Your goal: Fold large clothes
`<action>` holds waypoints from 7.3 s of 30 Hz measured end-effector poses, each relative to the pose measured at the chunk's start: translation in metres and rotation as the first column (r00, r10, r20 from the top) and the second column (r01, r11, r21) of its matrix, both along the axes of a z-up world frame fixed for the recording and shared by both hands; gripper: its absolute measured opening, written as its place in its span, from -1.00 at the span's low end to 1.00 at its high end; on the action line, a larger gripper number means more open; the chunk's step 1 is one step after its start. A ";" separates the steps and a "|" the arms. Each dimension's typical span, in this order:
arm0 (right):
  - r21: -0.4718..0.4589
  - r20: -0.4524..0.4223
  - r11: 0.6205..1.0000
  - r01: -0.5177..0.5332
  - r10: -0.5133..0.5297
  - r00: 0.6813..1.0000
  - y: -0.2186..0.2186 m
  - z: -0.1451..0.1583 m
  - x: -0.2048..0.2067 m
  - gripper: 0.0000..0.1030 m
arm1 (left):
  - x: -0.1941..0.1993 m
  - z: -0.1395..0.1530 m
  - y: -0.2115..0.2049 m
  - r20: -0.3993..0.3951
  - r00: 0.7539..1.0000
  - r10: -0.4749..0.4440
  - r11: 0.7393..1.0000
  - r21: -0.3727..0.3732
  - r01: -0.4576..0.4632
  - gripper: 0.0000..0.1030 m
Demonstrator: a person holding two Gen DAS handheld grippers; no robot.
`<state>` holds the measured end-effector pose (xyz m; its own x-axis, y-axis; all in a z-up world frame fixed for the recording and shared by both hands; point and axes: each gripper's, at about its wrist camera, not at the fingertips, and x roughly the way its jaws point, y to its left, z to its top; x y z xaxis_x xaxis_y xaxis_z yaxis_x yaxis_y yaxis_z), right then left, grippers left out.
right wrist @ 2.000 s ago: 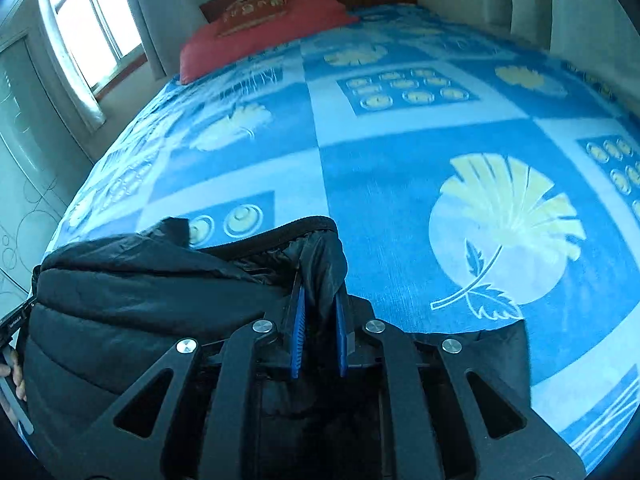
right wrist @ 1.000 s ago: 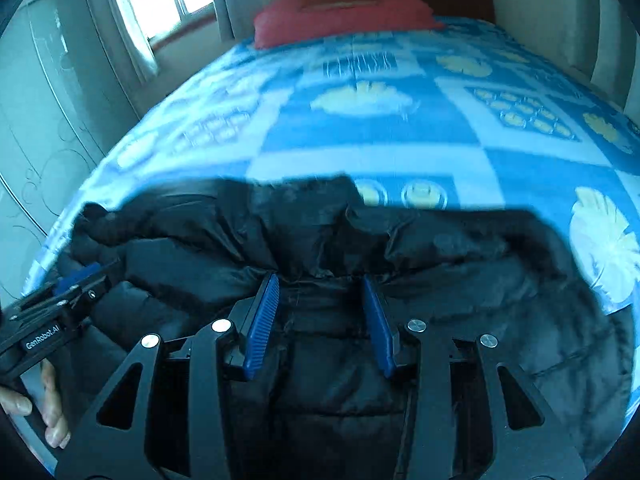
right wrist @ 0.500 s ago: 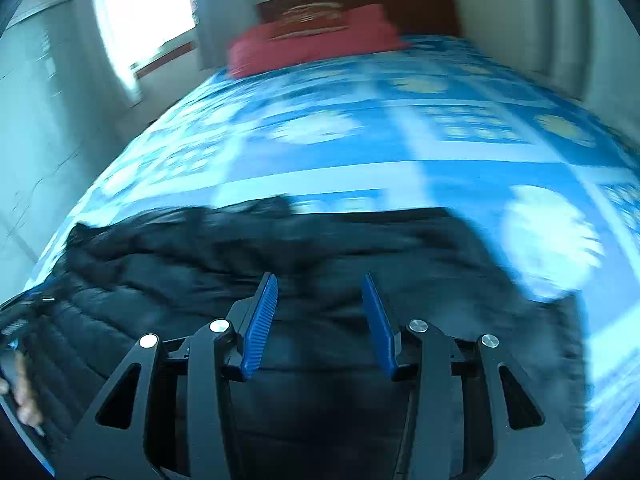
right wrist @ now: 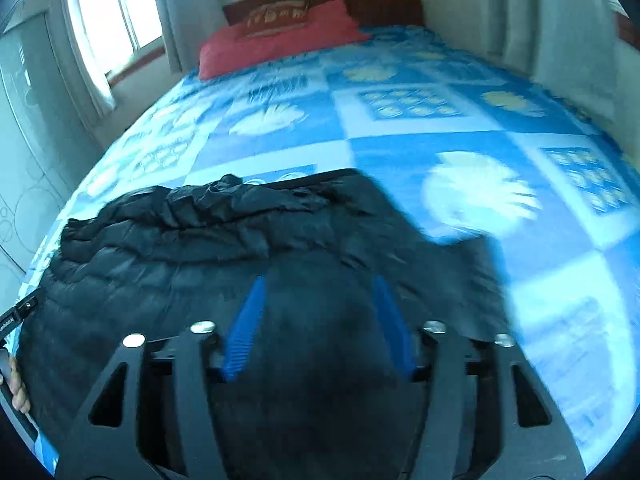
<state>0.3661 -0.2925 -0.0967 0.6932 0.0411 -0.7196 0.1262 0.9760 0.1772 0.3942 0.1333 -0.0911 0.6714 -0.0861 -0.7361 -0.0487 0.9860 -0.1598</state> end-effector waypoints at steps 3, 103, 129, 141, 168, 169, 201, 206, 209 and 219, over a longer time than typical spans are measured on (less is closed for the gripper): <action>0.009 -0.020 0.998 0.066 -0.066 0.998 -0.028 -0.003 -0.052 0.37 | -0.047 0.001 0.031 0.003 0.995 0.096 0.995 -0.015 -0.096 0.35; 0.350 -0.119 0.921 0.172 -0.138 0.983 -0.057 -0.064 -0.312 -0.49 | -0.294 -0.040 0.062 -0.116 0.989 0.087 0.920 -0.372 -0.124 -0.45; 0.148 -0.111 0.989 0.008 0.009 0.994 0.008 -0.012 -0.266 -0.41 | -0.264 0.011 0.093 -0.082 0.996 0.042 0.980 -0.192 -0.057 0.27; 0.115 -0.062 0.972 -0.206 0.214 0.975 0.126 0.003 -0.169 -0.41 | -0.212 0.011 0.076 -0.100 0.995 0.004 0.992 -0.126 -0.017 0.27; -0.054 -0.123 0.973 -0.225 0.217 0.968 0.172 -0.058 -0.163 -0.40 | -0.138 -0.052 0.079 -0.296 0.952 -0.084 0.975 -0.223 0.017 0.64; -0.055 -0.124 0.973 -0.225 0.217 0.968 0.171 -0.058 -0.162 -0.40 | -0.137 -0.053 0.081 -0.299 0.950 -0.090 0.970 -0.242 0.016 0.62; -0.012 -0.056 0.991 -0.133 0.132 0.990 0.090 0.007 -0.227 -0.18 | -0.174 0.086 -0.078 -0.038 0.966 -0.257 0.963 -0.089 0.253 -0.59; -0.025 -0.030 0.997 -0.079 0.078 0.997 0.053 0.023 -0.254 -0.18 | -0.180 0.083 -0.127 -0.025 0.957 -0.289 0.957 -0.028 0.288 -0.59; -0.026 -0.026 0.998 -0.055 0.054 0.998 0.034 0.029 -0.267 -0.16 | -0.182 0.075 -0.152 -0.033 0.952 -0.303 0.953 -0.005 0.304 -0.59; -0.016 -0.059 1.000 0.018 -0.019 0.998 -0.013 0.020 -0.289 -0.16 | -0.198 0.036 -0.250 -0.069 0.947 -0.314 0.931 0.173 0.321 -0.59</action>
